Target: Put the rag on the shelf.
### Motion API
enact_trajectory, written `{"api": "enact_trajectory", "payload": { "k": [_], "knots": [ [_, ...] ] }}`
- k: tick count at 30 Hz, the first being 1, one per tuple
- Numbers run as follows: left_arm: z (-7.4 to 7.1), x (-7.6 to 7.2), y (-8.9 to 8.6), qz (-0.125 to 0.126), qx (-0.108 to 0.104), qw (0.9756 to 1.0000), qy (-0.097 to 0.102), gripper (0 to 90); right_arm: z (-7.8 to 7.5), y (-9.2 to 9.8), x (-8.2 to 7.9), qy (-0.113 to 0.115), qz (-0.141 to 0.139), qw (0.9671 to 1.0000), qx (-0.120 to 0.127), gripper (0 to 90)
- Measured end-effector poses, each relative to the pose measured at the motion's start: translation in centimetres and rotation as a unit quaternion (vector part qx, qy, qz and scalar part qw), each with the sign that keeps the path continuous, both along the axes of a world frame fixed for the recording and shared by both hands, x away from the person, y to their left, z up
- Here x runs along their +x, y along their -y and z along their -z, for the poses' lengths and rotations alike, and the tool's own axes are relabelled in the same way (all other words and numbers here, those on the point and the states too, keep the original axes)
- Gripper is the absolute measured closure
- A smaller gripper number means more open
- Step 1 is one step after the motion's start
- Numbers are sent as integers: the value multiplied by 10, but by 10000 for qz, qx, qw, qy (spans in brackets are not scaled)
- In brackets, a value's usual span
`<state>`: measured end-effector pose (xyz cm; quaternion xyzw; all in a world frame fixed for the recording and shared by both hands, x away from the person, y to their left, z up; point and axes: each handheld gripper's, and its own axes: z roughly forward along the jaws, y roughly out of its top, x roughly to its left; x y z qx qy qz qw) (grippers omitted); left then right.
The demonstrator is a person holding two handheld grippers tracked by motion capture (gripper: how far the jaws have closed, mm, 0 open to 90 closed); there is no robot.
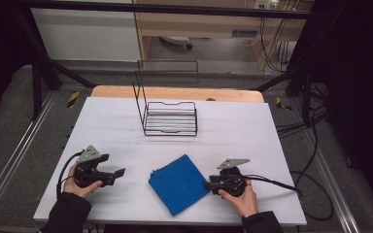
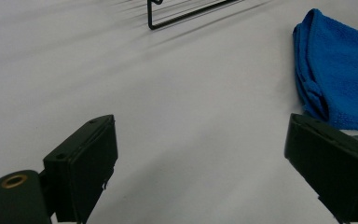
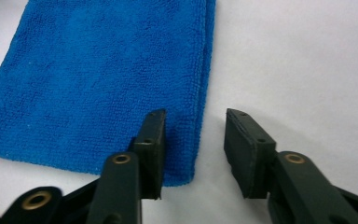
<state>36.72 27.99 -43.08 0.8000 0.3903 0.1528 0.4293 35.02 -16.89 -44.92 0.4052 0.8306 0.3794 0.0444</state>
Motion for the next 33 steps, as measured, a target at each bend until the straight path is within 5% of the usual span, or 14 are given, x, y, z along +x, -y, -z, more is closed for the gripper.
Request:
{"api": "enact_trajectory", "payload": {
  "k": [14,22,33],
  "knots": [
    [1,0,1,-29,8,10000,-6,105,2,-3,-1,-418,109,9988,239,846],
    [1,1,0,-46,17,10000,-16,109,-12,5,8,-326,148,9988,347,871],
    [0,0,2,-33,71,10000,-13,111,-31,10,44,215,188,9988,-389,868]
  ]
}}
